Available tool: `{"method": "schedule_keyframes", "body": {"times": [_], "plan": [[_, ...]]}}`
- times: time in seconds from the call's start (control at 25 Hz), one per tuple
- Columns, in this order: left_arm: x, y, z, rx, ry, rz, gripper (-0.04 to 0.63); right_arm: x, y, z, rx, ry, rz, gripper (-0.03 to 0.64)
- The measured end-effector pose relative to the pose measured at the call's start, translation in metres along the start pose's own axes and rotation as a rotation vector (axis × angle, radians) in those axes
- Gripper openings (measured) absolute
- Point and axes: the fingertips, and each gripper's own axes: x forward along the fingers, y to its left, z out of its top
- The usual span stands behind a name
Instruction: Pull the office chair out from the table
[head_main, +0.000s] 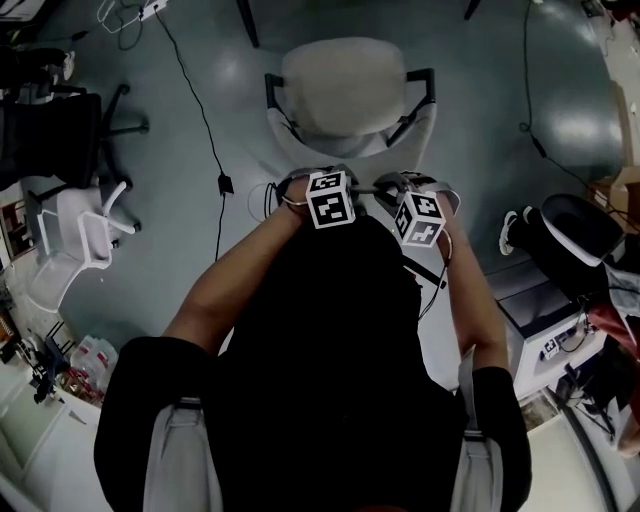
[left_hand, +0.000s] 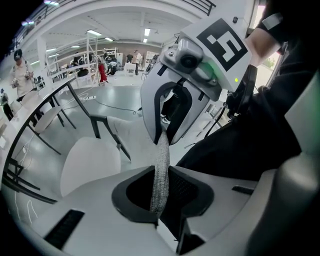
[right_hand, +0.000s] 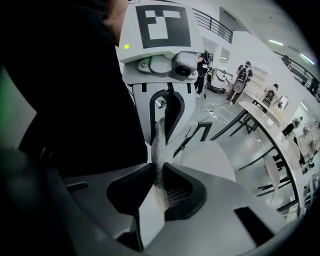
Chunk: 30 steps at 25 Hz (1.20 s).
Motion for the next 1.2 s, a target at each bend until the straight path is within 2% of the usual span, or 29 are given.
{"method": "schedule_keyframes", "body": {"times": [0.32, 0.52, 0.68, 0.88, 0.96, 1.08, 1.16, 1.2], "plan": [[0.008, -0.031, 0.0, -0.028, 0.014, 0.038, 0.08, -0.006, 0.031, -0.005, -0.007, -0.024, -0.011, 0.071], [0.023, -0.051, 0.01, 0.003, 0.035, 0.076, 0.081, -0.01, 0.051, -0.021, -0.009, -0.019, -0.022, 0.072], [0.022, -0.044, 0.006, 0.007, 0.044, 0.124, 0.086, -0.005, 0.044, -0.017, -0.001, -0.033, -0.039, 0.075], [0.019, -0.039, 0.009, 0.018, 0.046, 0.212, 0.146, -0.015, 0.041, -0.022, -0.022, -0.034, -0.067, 0.103], [0.007, -0.04, 0.013, 0.014, 0.03, 0.238, 0.155, -0.034, 0.039, -0.011, 0.013, -0.12, -0.08, 0.106], [-0.024, -0.045, 0.019, 0.012, -0.015, 0.259, 0.153, -0.075, 0.027, 0.023, 0.132, -0.311, -0.091, 0.104], [-0.054, -0.053, 0.03, 0.006, -0.103, 0.274, 0.126, -0.102, 0.021, 0.044, 0.198, -0.398, -0.103, 0.082], [-0.072, -0.059, 0.04, -0.002, -0.173, 0.28, 0.081, -0.117, 0.018, 0.056, 0.228, -0.451, -0.111, 0.063]]}}
